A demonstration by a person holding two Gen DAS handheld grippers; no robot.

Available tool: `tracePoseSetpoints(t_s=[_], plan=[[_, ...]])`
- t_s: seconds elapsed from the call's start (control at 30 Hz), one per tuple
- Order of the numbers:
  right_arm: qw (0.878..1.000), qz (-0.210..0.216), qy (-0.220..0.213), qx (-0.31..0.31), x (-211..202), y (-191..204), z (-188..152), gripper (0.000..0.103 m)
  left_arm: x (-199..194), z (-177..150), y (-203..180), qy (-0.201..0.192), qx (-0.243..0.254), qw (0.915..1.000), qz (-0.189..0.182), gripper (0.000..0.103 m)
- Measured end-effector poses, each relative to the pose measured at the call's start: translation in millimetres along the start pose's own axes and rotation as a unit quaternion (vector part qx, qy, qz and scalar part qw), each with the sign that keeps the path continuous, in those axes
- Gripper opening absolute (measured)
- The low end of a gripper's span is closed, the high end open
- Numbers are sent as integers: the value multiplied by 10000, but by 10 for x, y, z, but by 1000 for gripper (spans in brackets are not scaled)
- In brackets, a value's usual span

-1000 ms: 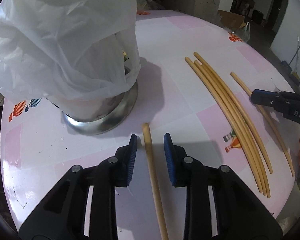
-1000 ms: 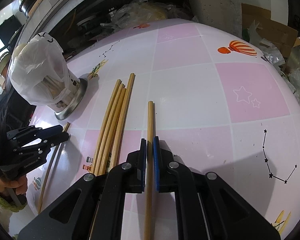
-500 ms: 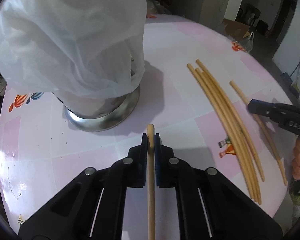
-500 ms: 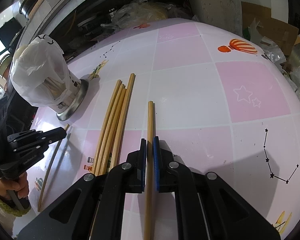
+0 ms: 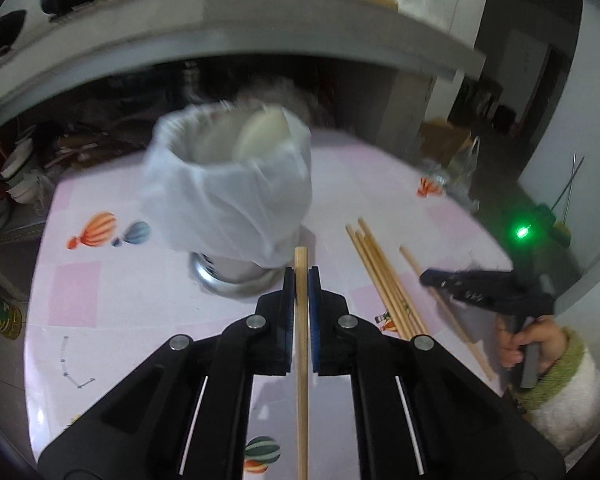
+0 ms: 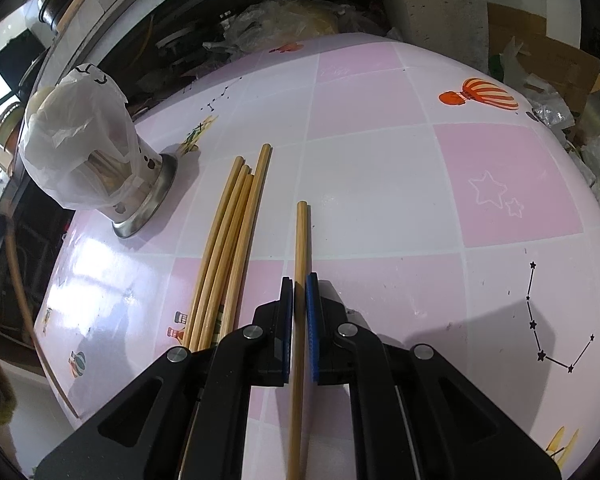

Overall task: Organize utensils
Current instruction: 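Lift the chopstick up over the holder with the left gripper while the right gripper lifts its chopstick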

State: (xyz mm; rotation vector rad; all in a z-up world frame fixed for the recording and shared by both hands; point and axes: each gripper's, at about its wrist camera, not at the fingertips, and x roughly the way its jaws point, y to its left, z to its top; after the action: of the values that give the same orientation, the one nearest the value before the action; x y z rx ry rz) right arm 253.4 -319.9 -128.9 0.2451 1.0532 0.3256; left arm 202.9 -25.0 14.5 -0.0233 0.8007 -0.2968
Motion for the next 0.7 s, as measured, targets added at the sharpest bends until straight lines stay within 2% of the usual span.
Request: tracePoseSetpoints(t_s=[0.2,0.43,0.7], plan=[[9995,-118,195,-210,13,53,51,8,-464,-2,137,-377,-119,9992,69,6],[9961,-455,427,-628,92,198,172,9,-649,-122,237,-540,-307,9980,107,6],[9893,-948,418,-1032,251,390,354,9,-692,-159,361,-597,-399,9974,71,6]])
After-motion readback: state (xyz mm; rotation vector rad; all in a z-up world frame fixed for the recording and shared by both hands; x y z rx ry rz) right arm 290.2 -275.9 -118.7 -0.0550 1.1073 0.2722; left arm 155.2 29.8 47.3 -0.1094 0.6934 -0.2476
